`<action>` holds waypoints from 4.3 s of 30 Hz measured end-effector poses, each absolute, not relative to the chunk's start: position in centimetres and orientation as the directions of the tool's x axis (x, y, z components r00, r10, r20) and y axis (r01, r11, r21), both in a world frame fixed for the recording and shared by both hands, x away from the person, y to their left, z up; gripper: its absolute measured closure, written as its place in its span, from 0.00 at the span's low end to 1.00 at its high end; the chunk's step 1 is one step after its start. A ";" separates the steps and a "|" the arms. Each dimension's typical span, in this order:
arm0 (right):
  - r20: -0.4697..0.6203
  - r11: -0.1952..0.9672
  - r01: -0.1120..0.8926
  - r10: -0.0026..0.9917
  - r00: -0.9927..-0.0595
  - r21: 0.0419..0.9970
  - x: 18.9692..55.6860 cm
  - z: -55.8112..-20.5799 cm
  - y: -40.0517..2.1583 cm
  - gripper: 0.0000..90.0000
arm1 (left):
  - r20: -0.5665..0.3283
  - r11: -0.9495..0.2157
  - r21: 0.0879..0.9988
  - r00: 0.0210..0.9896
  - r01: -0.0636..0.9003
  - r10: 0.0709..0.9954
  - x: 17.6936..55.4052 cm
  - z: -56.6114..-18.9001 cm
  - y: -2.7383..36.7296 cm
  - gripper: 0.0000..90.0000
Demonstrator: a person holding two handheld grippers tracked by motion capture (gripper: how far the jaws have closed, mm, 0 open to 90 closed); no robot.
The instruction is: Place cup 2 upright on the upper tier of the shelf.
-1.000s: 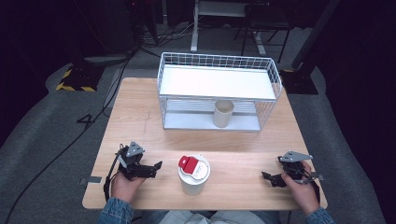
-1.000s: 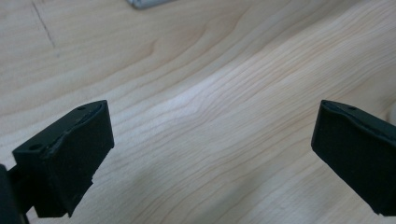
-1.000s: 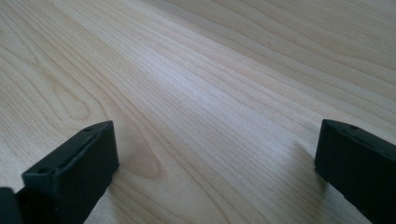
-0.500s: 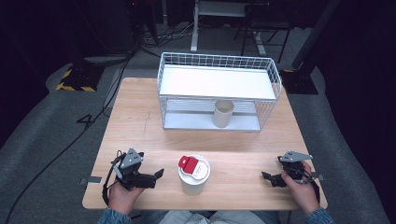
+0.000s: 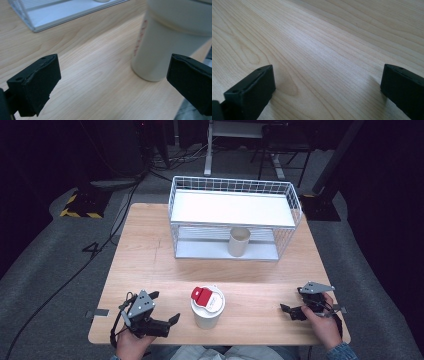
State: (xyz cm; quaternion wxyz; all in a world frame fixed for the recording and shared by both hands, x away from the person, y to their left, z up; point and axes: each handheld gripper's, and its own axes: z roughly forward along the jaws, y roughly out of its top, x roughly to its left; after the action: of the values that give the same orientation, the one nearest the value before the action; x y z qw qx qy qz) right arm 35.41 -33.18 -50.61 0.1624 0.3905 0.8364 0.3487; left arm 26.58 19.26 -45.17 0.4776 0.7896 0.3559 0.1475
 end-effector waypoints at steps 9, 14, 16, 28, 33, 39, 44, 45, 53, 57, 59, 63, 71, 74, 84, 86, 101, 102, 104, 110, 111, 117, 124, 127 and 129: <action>0.001 0.452 0.540 0.766 -0.643 0.710 35.4 -50.6 -33.2 0.00 | -0.109 -0.296 0.888 0.787 0.351 0.608 25.8 -45.1 17.0 0.00; 0.001 0.452 0.539 0.766 -0.643 0.710 35.4 -50.6 -33.2 0.00 | -0.109 -0.286 0.899 0.801 0.332 0.589 25.8 -45.2 16.0 0.00; 0.000 0.452 0.539 0.766 -0.643 0.711 35.4 -50.6 -33.2 0.00 | -0.108 -0.286 0.901 0.807 0.327 0.580 25.8 -45.3 15.7 0.00; 0.000 0.452 0.539 0.766 -0.643 0.711 35.4 -50.6 -33.2 0.00 | -0.136 -0.283 0.907 0.851 0.313 0.507 27.1 -46.4 13.6 0.00; 0.000 0.452 0.539 0.766 -0.643 0.711 35.4 -50.6 -33.2 0.00 | -0.139 -0.297 0.899 0.851 0.323 0.507 27.6 -47.0 12.9 0.00; 0.000 0.452 0.539 0.766 -0.643 0.711 35.4 -50.6 -33.2 0.00 | -0.115 -0.312 0.898 0.849 0.311 0.515 27.8 -47.5 11.7 0.00; 0.000 0.452 0.539 0.766 -0.643 0.711 35.4 -50.6 -33.2 0.00 | -0.096 -0.302 0.904 0.830 0.304 0.549 27.8 -47.8 10.9 0.00; 0.000 0.452 0.539 0.766 -0.643 0.711 35.4 -50.6 -33.2 0.00 | -0.098 -0.294 0.906 0.827 0.305 0.554 27.9 -47.8 10.7 0.00; 0.001 0.454 0.538 0.764 -0.646 0.710 35.4 -50.6 -33.2 0.00 | -0.099 -0.277 0.913 0.819 0.301 0.565 28.3 -48.3 9.5 0.00; 0.000 0.454 0.538 0.764 -0.646 0.710 35.4 -50.6 -33.2 0.00 | -0.102 -0.261 0.919 0.816 0.297 0.569 28.3 -48.3 9.4 0.00; 0.000 0.454 0.538 0.764 -0.646 0.710 35.4 -50.6 -33.2 0.00 | -0.097 -0.263 0.920 0.819 0.291 0.565 28.2 -48.4 9.5 0.06; 0.000 0.454 0.538 0.764 -0.646 0.710 35.4 -50.6 -33.2 0.00 | -0.101 -0.259 0.920 0.815 0.295 0.571 28.1 -48.4 9.6 0.11; 0.000 0.454 0.538 0.764 -0.646 0.710 35.4 -50.6 -33.2 0.00 | -0.080 -0.250 0.927 0.800 0.279 0.595 27.7 -48.6 9.5 0.13; 0.001 0.454 0.538 0.764 -0.646 0.710 35.4 -50.6 -33.2 0.00 | -0.074 -0.247 0.929 0.795 0.274 0.602 27.6 -48.6 9.5 0.13; -0.001 0.457 0.535 0.760 -0.650 0.710 35.5 -50.6 -33.2 0.00 | -0.069 -0.250 0.929 0.793 0.272 0.605 27.6 -48.6 9.5 0.14; -0.001 0.458 0.535 0.761 -0.649 0.710 35.5 -50.6 -33.2 0.00 | -0.067 -0.254 0.928 0.794 0.272 0.604 27.6 -48.5 9.5 0.14; -0.001 0.458 0.534 0.759 -0.651 0.710 35.5 -50.6 -33.2 0.00 | -0.057 -0.285 0.917 0.798 0.280 0.600 27.9 -48.1 9.7 0.14; -0.001 0.458 0.534 0.760 -0.650 0.711 35.5 -50.6 -33.2 0.00 | -0.055 -0.287 0.916 0.798 0.280 0.600 27.9 -48.1 9.8 0.14; -0.001 0.458 0.534 0.760 -0.650 0.711 35.5 -50.6 -33.2 0.00 | -0.058 -0.283 0.917 0.796 0.281 0.602 28.0 -47.8 9.8 0.14; -0.001 0.458 0.534 0.760 -0.650 0.711 35.5 -50.6 -33.2 0.00 | -0.059 -0.269 0.923 0.792 0.274 0.608 28.2 -46.7 10.4 0.14; 0.000 0.457 0.535 0.760 -0.650 0.711 35.5 -50.6 -33.2 0.00 | -0.059 -0.265 0.925 0.791 0.273 0.609 28.2 -46.5 10.5 0.14; -0.001 0.457 0.534 0.760 -0.650 0.711 35.5 -50.6 -33.2 0.00 | -0.071 -0.250 0.928 0.790 0.276 0.609 28.8 -45.0 11.2 0.14; -0.001 0.458 0.534 0.760 -0.650 0.711 35.5 -50.6 -33.2 0.00 | -0.065 -0.245 0.933 0.793 0.264 0.606 29.4 -43.2 11.8 0.14; -0.001 0.457 0.534 0.760 -0.650 0.711 35.5 -50.6 -33.2 0.00 | -0.059 -0.249 0.933 0.796 0.258 0.602 29.7 -42.3 11.9 0.14; -0.001 0.457 0.534 0.760 -0.650 0.711 35.5 -50.6 -33.2 0.00 | -0.059 -0.248 0.935 0.801 0.254 0.596 30.0 -41.7 12.0 0.14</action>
State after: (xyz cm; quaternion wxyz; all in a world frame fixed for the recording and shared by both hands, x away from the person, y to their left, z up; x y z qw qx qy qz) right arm 35.48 -33.17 -50.62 0.1616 0.3860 0.8382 0.3497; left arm 29.98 11.97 -41.73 0.5482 0.7744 0.2744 0.1561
